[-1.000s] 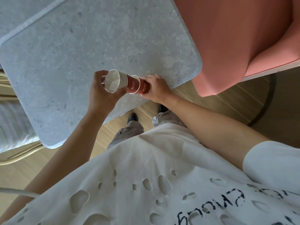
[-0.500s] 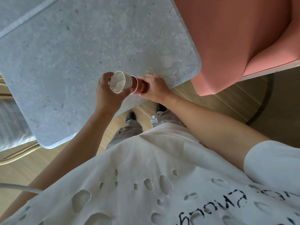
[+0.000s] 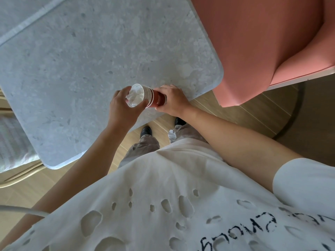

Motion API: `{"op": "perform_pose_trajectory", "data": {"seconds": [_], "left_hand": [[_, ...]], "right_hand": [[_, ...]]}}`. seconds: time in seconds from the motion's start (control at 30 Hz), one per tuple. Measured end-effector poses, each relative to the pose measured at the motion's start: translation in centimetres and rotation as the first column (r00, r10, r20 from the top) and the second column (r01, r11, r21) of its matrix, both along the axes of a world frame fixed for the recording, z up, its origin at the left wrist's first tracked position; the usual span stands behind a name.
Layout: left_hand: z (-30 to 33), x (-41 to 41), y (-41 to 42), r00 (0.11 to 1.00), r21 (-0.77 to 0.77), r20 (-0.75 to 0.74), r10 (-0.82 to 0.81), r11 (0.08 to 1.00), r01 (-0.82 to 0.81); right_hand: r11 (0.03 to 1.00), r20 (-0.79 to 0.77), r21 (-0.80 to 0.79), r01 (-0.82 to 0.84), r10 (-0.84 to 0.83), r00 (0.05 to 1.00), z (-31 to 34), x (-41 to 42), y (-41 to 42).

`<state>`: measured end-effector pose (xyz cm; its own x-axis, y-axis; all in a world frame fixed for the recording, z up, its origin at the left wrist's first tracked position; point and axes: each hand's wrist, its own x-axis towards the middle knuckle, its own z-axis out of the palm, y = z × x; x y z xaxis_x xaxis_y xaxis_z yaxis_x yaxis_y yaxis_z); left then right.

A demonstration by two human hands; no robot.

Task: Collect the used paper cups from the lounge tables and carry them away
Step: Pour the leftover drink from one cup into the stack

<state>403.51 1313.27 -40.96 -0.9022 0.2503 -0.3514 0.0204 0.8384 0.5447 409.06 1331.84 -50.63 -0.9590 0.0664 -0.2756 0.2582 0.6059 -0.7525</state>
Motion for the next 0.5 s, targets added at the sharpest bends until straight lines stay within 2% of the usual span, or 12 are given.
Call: {"op": "perform_pose_trajectory", "data": {"seconds": [0.5], "left_hand": [[-0.13,-0.66,-0.22,1.000,-0.016,0.016,0.016,1.000,-0.015]], "right_hand": [[0.999,0.030,-0.012,-0.040,0.040,0.999,0.05,-0.34,0.18]]}}
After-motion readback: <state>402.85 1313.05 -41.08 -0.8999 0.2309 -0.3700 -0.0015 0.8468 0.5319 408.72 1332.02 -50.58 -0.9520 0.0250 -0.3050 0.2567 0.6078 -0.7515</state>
